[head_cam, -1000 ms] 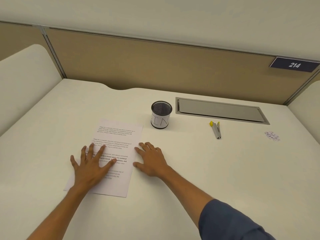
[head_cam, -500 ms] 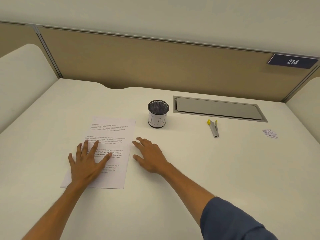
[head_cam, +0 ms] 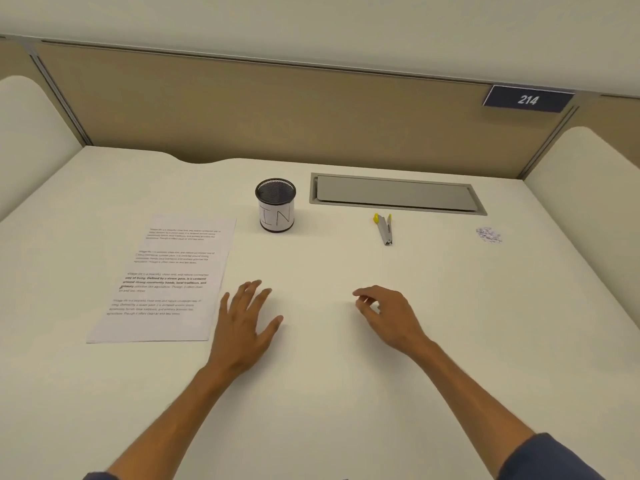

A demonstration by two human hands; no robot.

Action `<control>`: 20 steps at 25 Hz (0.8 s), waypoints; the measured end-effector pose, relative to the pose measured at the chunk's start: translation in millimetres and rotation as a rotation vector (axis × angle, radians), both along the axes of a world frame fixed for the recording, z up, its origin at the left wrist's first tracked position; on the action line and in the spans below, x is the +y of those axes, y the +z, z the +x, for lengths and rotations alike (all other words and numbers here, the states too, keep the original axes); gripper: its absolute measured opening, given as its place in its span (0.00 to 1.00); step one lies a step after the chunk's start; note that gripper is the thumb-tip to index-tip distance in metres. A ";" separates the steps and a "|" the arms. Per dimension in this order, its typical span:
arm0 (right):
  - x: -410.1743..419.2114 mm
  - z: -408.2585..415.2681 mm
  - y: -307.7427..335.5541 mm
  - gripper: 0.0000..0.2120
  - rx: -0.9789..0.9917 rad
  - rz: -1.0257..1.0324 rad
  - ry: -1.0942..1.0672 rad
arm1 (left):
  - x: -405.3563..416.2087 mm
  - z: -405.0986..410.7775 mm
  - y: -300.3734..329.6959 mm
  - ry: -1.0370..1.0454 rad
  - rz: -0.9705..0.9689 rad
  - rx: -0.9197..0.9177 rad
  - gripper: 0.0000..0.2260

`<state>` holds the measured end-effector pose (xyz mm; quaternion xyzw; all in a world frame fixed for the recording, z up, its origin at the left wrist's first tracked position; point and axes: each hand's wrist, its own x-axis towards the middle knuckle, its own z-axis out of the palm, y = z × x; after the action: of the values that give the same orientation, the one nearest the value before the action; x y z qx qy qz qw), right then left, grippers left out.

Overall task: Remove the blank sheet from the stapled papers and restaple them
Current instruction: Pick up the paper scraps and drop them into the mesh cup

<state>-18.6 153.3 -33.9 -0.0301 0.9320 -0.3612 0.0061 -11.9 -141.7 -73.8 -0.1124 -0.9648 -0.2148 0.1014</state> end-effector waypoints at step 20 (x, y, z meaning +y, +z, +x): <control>44.4 46.7 4.0 0.12 0.001 0.456 0.366 | 99.1 17.5 -18.4 0.000 -0.093 -0.091 0.35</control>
<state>28.2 197.7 -29.9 -0.1956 0.9682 -0.1355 0.0773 5.6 -42.6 -92.2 -0.1074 -0.9774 -0.1745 0.0523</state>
